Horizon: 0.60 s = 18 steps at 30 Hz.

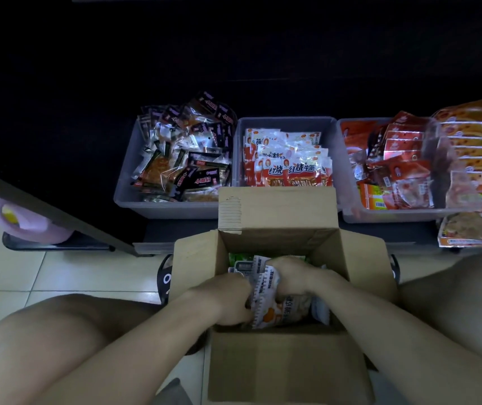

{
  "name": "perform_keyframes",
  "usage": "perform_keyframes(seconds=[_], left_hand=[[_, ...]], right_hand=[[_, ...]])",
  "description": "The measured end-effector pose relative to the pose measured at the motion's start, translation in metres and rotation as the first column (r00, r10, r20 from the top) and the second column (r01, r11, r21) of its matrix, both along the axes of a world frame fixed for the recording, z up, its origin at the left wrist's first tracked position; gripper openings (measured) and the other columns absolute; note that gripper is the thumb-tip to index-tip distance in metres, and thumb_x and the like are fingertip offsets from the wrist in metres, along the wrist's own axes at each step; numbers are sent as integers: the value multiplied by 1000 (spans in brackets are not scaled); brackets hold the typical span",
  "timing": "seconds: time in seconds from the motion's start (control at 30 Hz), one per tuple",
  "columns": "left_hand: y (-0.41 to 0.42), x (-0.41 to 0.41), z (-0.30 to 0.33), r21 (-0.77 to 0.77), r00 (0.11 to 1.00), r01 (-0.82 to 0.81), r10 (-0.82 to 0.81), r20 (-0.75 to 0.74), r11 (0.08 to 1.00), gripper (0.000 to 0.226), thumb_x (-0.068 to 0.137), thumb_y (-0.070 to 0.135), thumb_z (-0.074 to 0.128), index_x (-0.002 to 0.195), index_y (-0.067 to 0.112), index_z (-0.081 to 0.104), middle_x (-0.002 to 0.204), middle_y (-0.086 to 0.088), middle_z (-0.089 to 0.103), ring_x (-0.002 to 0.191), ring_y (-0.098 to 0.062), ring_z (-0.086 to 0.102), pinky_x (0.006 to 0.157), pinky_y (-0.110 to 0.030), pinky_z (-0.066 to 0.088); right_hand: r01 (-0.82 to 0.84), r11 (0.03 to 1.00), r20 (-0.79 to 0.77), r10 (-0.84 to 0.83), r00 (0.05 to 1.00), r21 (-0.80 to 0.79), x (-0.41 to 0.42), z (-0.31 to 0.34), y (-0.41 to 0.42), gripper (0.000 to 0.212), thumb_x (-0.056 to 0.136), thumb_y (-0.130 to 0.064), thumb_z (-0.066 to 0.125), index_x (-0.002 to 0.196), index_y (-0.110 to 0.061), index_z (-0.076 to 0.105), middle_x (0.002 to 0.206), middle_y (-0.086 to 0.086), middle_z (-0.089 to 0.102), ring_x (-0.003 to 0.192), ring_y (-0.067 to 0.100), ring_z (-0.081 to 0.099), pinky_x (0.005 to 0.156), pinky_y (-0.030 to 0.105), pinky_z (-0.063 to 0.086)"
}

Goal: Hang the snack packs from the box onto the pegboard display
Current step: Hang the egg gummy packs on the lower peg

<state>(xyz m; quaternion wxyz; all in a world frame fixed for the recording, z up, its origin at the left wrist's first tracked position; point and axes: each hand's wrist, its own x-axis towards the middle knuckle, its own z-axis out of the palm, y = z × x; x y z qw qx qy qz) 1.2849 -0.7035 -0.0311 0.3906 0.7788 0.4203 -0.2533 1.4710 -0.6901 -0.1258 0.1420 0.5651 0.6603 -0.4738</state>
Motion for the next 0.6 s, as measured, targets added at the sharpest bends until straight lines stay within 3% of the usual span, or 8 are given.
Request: perform_keyframes(seconds=[0.1,0.17,0.23,0.3,0.4,0.5,0.53,0.6], left_hand=[[8,-8,6,54,990,-98,92,111,994,19,96,29,66,111,19,63,116,-5,64,103,-22,62,83,-34,52],[13,-14,11,138,972,-170,143,187,976,29,95,29,70,119,15,61,117,-5,62,106,-23,60,84,-33,48],[16,-19,16,204,927,-288,219,305,936,47,94,34,74,133,15,58,125,-2,61,114,-20,60,91,-31,48],[16,-22,25,146,821,-452,346,455,880,63,89,41,79,142,19,53,130,5,60,121,-13,60,100,-27,49],[15,-27,45,-132,582,-609,555,594,782,80,77,56,85,142,25,51,135,9,62,125,-7,60,106,-22,49],[13,-31,63,-383,338,-608,663,668,696,68,81,43,87,139,22,56,135,1,70,125,-14,66,105,-28,53],[11,-32,68,-416,308,-583,663,682,698,65,84,35,84,140,20,56,136,1,70,127,-13,65,105,-28,53],[6,-32,79,-405,310,-562,637,705,721,63,88,33,79,144,26,52,138,10,68,129,-7,62,105,-26,51]], right_hand=[[90,993,-97,-82,992,72,9,17,-6,32,72,-15,82,91,-35,67,90,-5,71,84,11,68,78,36,60],[228,967,-234,-197,952,114,13,40,-10,31,70,-7,84,83,-29,66,81,-12,68,73,-4,61,68,21,50],[387,914,-378,-317,870,122,18,65,-12,32,70,-2,85,76,-25,63,73,-13,67,66,-8,57,64,18,45],[504,859,-508,-394,766,94,24,91,-15,26,73,-1,86,85,-16,68,80,-9,73,72,-1,64,69,22,50],[625,780,-647,-462,607,29,30,127,-21,30,78,-6,87,103,-7,72,98,3,80,89,15,74,80,32,58],[746,666,-751,-509,421,-33,29,161,-26,51,69,-29,95,108,-3,73,112,21,75,106,39,72,95,59,57],[778,625,-781,-517,350,-66,27,173,-28,55,65,-36,96,107,-7,74,113,22,75,109,43,70,97,66,52],[810,575,-829,-504,241,-113,22,190,-27,50,66,-32,93,109,-15,75,112,11,78,108,36,73,99,68,50]])
